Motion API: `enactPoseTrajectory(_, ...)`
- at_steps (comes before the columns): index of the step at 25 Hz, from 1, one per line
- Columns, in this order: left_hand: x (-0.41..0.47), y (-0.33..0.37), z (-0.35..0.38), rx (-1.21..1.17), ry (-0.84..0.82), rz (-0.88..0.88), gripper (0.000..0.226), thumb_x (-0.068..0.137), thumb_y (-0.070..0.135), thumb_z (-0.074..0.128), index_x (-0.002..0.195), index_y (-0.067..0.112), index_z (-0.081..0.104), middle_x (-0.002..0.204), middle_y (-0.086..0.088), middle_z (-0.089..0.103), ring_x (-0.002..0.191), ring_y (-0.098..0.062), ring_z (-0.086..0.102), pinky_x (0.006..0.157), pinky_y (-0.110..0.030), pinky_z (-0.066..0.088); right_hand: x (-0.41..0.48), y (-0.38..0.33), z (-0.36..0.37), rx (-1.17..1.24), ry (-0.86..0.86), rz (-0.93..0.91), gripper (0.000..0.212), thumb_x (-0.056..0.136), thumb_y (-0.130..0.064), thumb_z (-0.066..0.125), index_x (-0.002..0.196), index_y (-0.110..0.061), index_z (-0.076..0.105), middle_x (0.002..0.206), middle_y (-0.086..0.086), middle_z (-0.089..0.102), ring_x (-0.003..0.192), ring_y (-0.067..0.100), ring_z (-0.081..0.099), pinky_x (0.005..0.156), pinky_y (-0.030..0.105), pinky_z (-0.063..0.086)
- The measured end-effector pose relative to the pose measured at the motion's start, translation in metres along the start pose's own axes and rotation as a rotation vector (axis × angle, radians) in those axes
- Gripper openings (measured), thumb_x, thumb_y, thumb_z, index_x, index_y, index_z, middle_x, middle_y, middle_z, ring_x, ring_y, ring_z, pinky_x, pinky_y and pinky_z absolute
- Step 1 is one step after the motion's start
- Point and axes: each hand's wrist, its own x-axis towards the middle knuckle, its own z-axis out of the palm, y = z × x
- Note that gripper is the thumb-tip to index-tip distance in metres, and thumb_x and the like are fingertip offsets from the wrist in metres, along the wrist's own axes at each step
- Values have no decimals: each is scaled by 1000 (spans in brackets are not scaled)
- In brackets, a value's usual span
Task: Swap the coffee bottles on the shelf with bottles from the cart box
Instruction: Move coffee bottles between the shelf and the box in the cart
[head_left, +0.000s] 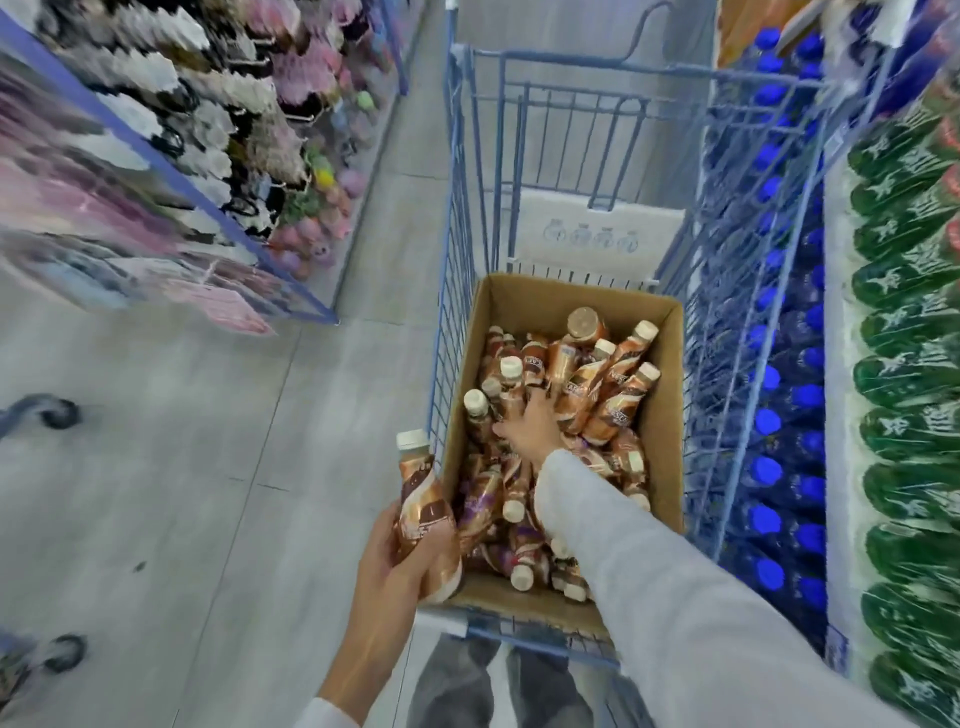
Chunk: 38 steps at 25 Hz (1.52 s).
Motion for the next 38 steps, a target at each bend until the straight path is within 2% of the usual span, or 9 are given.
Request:
enactPoseTrajectory(4, 8, 1, -14, 9, -23, 18, 35, 90, 16, 71, 118, 36, 62, 102, 17, 75, 90, -1, 71, 68, -15, 56, 15, 5, 16, -17, 50, -14, 67, 79, -15, 80, 136, -8, 45, 138, 10, 42, 126, 31, 50, 109, 40, 40)
enactPoseTrajectory(8, 13, 11, -16, 0, -81, 48, 34, 92, 12, 68, 115, 35, 62, 96, 20, 75, 86, 1, 71, 65, -13, 54, -25, 11, -5, 98, 82, -81, 54, 76, -36, 81, 120, -20, 56, 128, 1, 52, 118, 25, 57, 102, 43, 47)
enactPoseTrajectory(12, 5, 39, -5, 0, -180, 99, 35, 90, 13, 70, 121, 29, 64, 103, 9, 77, 94, -11, 73, 69, -20, 57, -130, 2, -46, 264, 159, -159, 75, 72, -49, 84, 136, -31, 50, 132, -17, 47, 122, 6, 47, 106, 33, 40)
enactPoseTrajectory(15, -13, 61, 18, 37, -329, 169, 33, 91, 14, 69, 121, 27, 67, 108, -1, 77, 101, -27, 72, 82, -39, 58, -211, 3, -75, 380, 297, -193, 75, 59, -62, 86, 124, -40, 56, 122, -14, 61, 112, 8, 61, 97, 42, 53)
enactPoseTrajectory(19, -49, 87, 62, 87, -553, 259, 39, 90, 10, 70, 126, 25, 67, 115, -3, 75, 108, -25, 71, 94, -44, 54, -309, 11, -119, 568, 508, -205, 48, 65, -43, 87, 104, -38, 59, 105, -6, 68, 92, 7, 67, 84, 35, 56)
enactPoseTrajectory(23, -103, 99, 118, 161, -839, 327, 38, 88, 5, 68, 122, 20, 68, 110, -4, 77, 103, -20, 73, 83, -29, 57, -383, 35, -158, 716, 776, -185, 45, 68, -39, 85, 104, -36, 59, 96, -9, 70, 86, 9, 69, 79, 34, 57)
enactPoseTrajectory(28, -188, 88, 203, 256, -1130, 390, 46, 74, 21, 84, 118, 19, 71, 108, -10, 77, 103, -31, 71, 86, -39, 55, -470, 93, -200, 847, 1087, -126, 36, 74, -27, 85, 97, -32, 59, 83, -7, 69, 74, 14, 68, 63, 30, 57)
enactPoseTrajectory(33, -298, 59, 270, 311, -1388, 451, 41, 73, 22, 79, 113, 26, 72, 102, 1, 78, 96, -19, 73, 81, -29, 56, -568, 156, -230, 861, 1386, -70, 34, 74, -30, 85, 95, -27, 59, 82, -7, 68, 70, 13, 65, 60, 23, 53)
enactPoseTrajectory(38, -393, 21, 315, 324, -1587, 512, 37, 73, 18, 84, 109, 21, 75, 103, -7, 78, 96, -25, 73, 77, -30, 57, -654, 218, -247, 846, 1564, 2, 36, 72, -36, 85, 96, -33, 58, 85, -5, 70, 75, 14, 68, 68, 35, 61)
